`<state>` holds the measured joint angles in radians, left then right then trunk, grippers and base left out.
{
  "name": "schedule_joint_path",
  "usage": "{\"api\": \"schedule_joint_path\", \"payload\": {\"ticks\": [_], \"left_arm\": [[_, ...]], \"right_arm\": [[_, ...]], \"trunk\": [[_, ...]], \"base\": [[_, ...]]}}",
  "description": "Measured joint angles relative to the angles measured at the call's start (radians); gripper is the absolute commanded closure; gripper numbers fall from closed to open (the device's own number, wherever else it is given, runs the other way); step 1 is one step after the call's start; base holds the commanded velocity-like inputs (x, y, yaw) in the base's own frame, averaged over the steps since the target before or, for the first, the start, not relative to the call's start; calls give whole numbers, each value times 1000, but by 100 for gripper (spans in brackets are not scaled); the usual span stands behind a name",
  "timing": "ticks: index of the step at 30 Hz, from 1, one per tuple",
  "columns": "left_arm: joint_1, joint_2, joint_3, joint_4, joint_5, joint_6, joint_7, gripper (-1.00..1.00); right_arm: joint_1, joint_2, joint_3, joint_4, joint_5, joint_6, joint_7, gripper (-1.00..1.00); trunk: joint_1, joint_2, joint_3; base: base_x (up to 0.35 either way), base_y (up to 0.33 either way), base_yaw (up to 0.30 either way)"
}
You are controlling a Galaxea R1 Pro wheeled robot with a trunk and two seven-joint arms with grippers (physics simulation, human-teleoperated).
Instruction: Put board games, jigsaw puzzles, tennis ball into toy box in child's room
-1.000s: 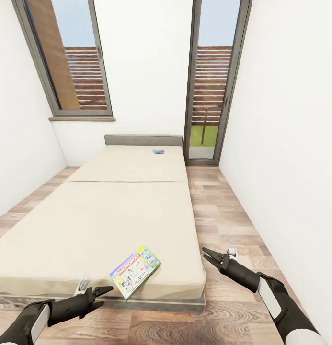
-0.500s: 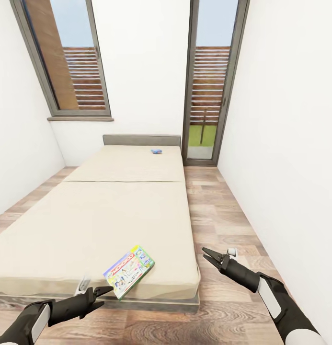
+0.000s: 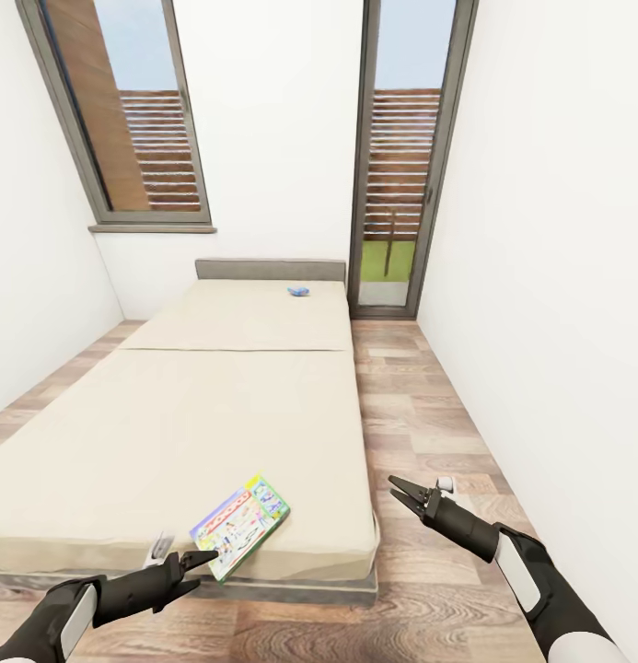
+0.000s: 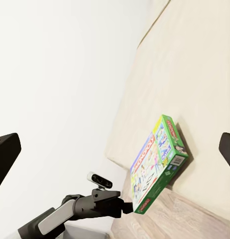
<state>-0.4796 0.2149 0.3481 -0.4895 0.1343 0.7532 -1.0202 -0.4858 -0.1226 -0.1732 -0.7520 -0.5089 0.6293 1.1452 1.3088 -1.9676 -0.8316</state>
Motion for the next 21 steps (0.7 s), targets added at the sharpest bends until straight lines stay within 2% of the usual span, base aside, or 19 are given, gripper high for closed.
{"api": "schedule_joint_path", "payload": {"ticks": [21], "left_arm": [[0, 1, 1, 0, 0, 0, 0, -100]], "right_arm": [[0, 0, 0, 0, 0, 0, -2, -100]], "trunk": [[0, 0, 0]], "base": [[3, -23, 0]]}}
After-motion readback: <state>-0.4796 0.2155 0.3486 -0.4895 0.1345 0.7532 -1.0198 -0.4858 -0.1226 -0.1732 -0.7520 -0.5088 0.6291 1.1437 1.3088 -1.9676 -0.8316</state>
